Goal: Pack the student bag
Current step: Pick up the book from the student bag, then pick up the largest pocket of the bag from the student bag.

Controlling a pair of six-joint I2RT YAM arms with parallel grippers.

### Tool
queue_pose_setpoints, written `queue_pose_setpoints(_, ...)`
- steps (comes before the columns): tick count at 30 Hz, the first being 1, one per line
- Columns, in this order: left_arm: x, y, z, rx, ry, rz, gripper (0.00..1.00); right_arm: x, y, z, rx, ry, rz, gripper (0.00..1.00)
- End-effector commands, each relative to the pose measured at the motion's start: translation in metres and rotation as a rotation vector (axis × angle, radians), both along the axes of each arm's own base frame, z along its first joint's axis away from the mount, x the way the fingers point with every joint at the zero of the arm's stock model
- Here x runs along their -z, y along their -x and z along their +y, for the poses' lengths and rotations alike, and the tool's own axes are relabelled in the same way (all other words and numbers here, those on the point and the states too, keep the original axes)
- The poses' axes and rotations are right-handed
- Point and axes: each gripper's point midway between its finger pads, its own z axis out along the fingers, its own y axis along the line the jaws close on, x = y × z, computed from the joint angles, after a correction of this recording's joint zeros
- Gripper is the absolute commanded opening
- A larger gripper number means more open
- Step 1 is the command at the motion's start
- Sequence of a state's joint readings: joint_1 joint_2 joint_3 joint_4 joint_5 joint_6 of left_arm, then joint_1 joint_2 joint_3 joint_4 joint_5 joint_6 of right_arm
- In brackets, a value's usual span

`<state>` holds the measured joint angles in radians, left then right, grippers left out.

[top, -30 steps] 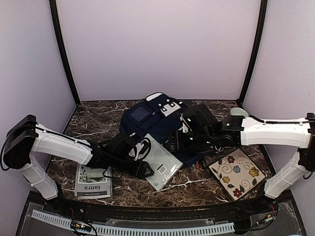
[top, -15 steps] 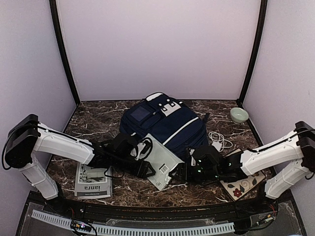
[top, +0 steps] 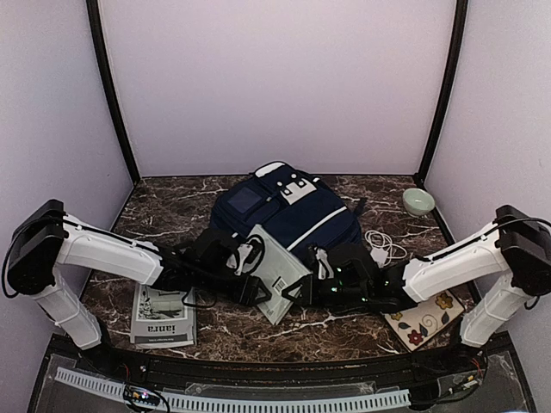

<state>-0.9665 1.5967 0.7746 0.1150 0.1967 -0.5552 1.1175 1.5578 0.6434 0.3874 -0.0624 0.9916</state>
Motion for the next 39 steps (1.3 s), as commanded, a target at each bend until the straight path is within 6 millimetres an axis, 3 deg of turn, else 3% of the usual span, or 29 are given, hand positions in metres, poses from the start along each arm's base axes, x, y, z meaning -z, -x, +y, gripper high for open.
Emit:
queue_pose_setpoints(1,-0.036,-0.002,-0.013,0.054,0.101,-0.094,0.60,-0.075,-0.006,0.012,-0.022,-0.166,-0.121,0.00)
queue_pose_setpoints(5,-0.093,0.008,-0.017,0.162,0.173,-0.238,0.67,-0.130,-0.017,-0.018,0.022,-0.154,-0.227,0.00)
queue_pose_setpoints(9,-0.128,0.005,-0.022,0.263,0.087,-0.365,0.70,-0.189,-0.046,-0.080,0.185,-0.139,-0.324,0.00)
queue_pose_setpoints(13,-0.130,-0.021,-0.035,0.305,-0.087,-0.438,0.70,-0.229,-0.073,-0.163,0.412,-0.074,-0.433,0.00)
queue_pose_setpoints(17,-0.125,-0.046,-0.065,0.370,-0.193,-0.444,0.70,-0.234,-0.089,-0.220,0.542,0.053,-0.452,0.00)
queue_pose_setpoints(18,-0.113,-0.054,-0.071,0.386,-0.242,-0.447,0.70,-0.231,-0.092,-0.229,0.550,0.088,-0.449,0.00)
queue_pose_setpoints(24,-0.093,-0.099,-0.099,0.426,-0.421,-0.545,0.71,-0.215,-0.111,-0.251,0.522,0.155,-0.416,0.00)
queue_pose_setpoints(27,-0.071,-0.122,-0.101,0.418,-0.542,-0.586,0.71,-0.210,-0.117,-0.254,0.509,0.166,-0.410,0.00)
queue_pose_setpoints(31,-0.062,-0.147,-0.099,0.365,-0.651,-0.651,0.70,-0.205,-0.121,-0.252,0.476,0.170,-0.397,0.00)
queue_pose_setpoints(37,-0.056,-0.152,-0.095,0.369,-0.701,-0.675,0.59,-0.220,-0.119,-0.247,0.443,0.145,-0.428,0.00)
queue_pose_setpoints(39,-0.052,-0.151,-0.092,0.382,-0.717,-0.672,0.47,-0.224,-0.118,-0.244,0.418,0.148,-0.426,0.00)
